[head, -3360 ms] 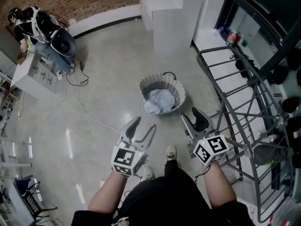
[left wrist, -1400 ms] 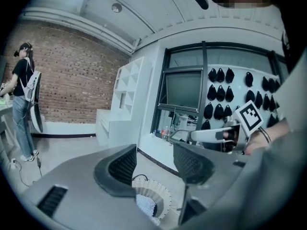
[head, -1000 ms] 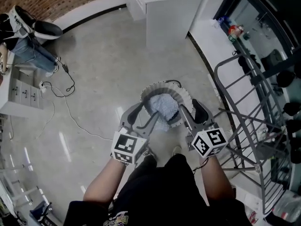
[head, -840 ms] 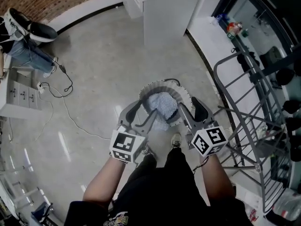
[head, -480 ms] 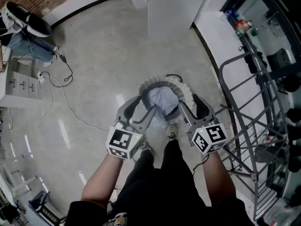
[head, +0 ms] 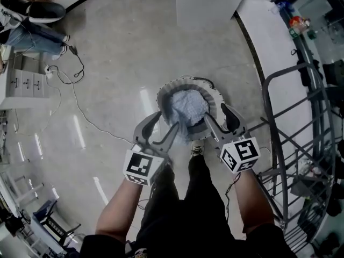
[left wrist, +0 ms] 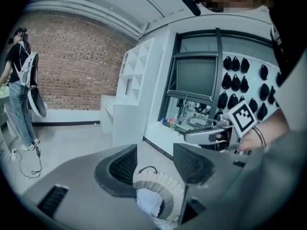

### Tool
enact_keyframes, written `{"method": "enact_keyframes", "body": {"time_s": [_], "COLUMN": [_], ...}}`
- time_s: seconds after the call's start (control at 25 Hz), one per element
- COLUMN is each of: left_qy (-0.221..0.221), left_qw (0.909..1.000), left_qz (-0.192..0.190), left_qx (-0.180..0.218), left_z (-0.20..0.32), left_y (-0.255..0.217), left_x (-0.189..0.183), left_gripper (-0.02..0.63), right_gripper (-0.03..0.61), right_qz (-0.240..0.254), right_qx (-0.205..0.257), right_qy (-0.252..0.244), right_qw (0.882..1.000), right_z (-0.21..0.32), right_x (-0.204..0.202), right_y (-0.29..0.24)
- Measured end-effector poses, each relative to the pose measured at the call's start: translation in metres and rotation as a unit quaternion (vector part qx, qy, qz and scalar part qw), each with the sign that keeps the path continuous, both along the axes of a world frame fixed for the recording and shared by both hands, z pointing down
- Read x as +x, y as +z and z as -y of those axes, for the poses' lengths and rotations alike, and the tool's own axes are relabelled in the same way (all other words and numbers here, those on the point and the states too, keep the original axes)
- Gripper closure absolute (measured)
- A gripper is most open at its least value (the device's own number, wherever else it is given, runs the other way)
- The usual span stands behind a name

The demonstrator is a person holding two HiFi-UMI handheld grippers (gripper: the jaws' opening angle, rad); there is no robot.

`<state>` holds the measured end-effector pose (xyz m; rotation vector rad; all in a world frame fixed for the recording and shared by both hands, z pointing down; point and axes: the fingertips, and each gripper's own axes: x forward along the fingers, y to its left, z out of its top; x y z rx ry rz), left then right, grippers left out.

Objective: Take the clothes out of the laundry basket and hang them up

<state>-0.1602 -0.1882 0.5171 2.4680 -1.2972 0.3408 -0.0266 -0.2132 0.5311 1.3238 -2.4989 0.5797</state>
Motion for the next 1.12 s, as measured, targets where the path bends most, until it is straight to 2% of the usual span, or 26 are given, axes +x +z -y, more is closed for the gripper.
{"method": "enact_keyframes", "body": {"time_s": [0.28, 0.48, 0.64, 1.12], "left_qy": [-0.014, -0.015, -0.016, -0.002], "left_qw": [0.9998, 0.9988, 0.9984, 0.9967], "left_qz": [0.011, 0.011, 0.008, 0.006], "left_qx": [-0.004, -0.045, -0.053, -0.080], "left_z": [0.022, 0.029, 0.035, 0.044], "left_y": [0.058, 0.103, 0.142, 0.273], "left_x": [0.016, 0.026, 0.030, 0.033], "left_gripper": [0.387, 0.387, 0.387, 0.387], "right_gripper": [0.322, 0.321, 0.319, 0.318], "right_qz": [-0.004, -0.002, -0.009, -0.035], "right_qx": [-0.029, -0.056, -0.077, -0.145], "right_qy": [-0.005, 0.004, 0.001, 0.008], "right_qw": [1.000, 0.998, 0.997, 0.989], "right_z": [0.028, 0.037, 0.041, 0.048], "right_x": [0.017, 0.021, 0.021, 0.014], "right_y": [0.075, 0.138, 0.188, 0.369]}}
